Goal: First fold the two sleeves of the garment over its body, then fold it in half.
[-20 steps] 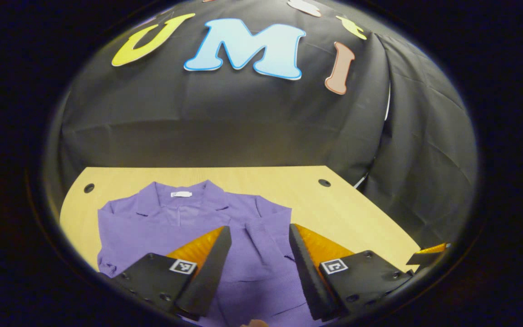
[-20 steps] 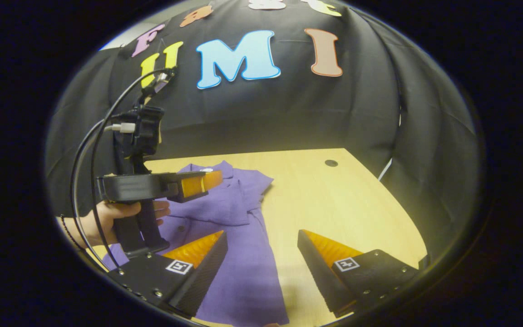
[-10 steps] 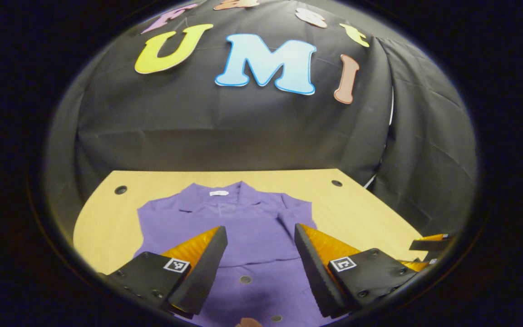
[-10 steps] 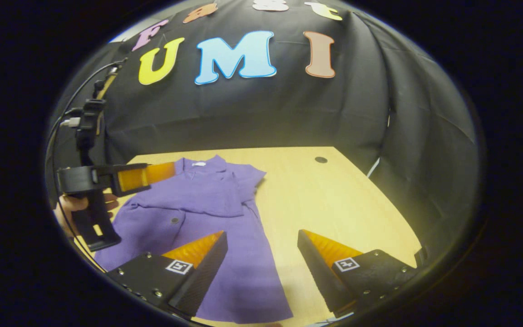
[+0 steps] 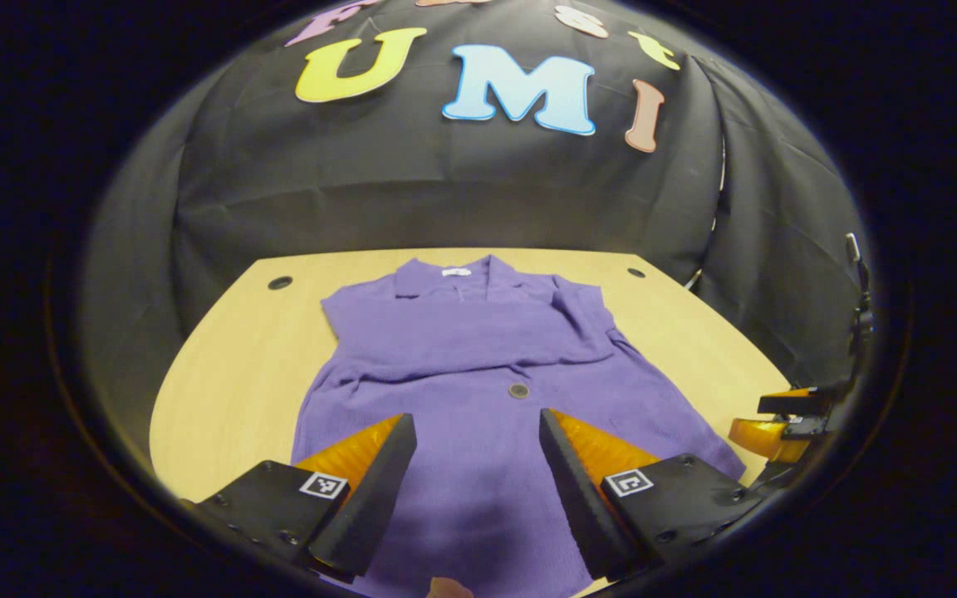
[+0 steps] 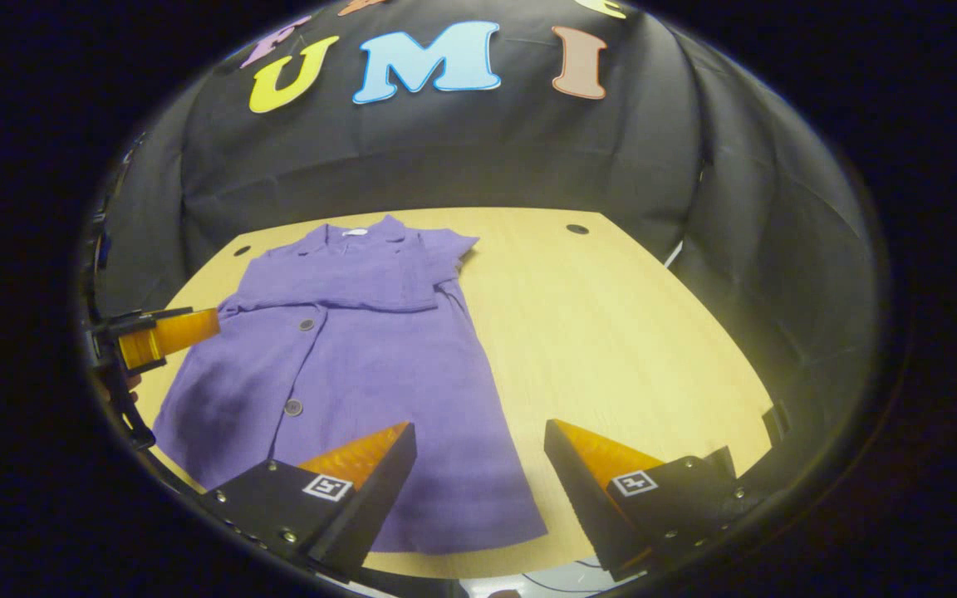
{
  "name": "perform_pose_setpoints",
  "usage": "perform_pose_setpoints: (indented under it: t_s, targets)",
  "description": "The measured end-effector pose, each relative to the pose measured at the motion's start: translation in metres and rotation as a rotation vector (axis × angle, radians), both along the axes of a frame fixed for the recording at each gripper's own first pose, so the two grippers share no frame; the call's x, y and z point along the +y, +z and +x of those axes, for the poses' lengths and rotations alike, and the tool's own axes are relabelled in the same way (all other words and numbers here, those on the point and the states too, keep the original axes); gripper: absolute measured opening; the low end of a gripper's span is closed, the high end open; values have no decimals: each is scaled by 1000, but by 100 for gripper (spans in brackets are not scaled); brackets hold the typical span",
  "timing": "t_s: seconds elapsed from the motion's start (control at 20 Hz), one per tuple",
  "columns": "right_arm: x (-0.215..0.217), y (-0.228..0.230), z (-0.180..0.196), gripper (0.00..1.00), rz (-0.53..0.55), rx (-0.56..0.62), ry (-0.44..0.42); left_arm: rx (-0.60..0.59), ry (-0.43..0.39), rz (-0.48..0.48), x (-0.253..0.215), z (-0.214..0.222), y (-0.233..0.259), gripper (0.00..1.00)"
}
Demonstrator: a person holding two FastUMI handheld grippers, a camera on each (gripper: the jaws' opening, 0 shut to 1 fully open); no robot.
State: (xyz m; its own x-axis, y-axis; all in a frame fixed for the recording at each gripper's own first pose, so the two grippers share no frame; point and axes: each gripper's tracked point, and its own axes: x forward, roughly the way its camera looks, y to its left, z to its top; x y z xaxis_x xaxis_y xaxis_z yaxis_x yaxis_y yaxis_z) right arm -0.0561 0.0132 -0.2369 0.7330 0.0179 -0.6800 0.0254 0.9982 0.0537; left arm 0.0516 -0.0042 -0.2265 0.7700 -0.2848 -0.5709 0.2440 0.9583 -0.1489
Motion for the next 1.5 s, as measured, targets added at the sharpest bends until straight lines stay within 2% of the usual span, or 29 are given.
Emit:
perform_pose_setpoints:
  t_s: [0.05, 0.3, 0.5, 0.85, 0.9, 1.0, 1.2, 1.25, 1.35, 1.4, 1.5]
  targets:
    - [0, -5, -6, 97, 6, 11, -8, 9, 12, 0, 10, -9, -6, 94]
    - [-1, -30, -33, 95, 41, 77, -58, 33, 83, 7, 69, -56, -22, 95]
    - [-4, -44, -42, 98, 48, 109, -76, 56, 112, 39, 108, -88, -39, 95]
    - [-2, -62, -48, 98, 75, 140, -104, 144, 158, 35, 147, -136, -71, 96]
    - [-1, -64, -49, 98, 80, 143, -103, 151, 159, 37, 149, -140, -74, 95]
    - [2, -66, -49, 98, 87, 144, -101, 165, 150, 40, 148, -146, -80, 99]
    - [5, -67, -49, 99, 82, 150, -90, 176, 133, 55, 138, -148, -88, 95]
    - [6, -69, -51, 99, 79, 154, -83, 176, 127, 63, 134, -148, -89, 100]
    - [10, -76, -58, 96, 54, 180, -60, 173, 115, 88, 128, -147, -91, 95]
    - [11, -73, -58, 100, 51, 158, -62, 173, 105, 107, 125, -147, -93, 95]
    - [10, -72, -57, 100, 58, 155, -76, 174, 70, 155, 118, -147, -96, 95]
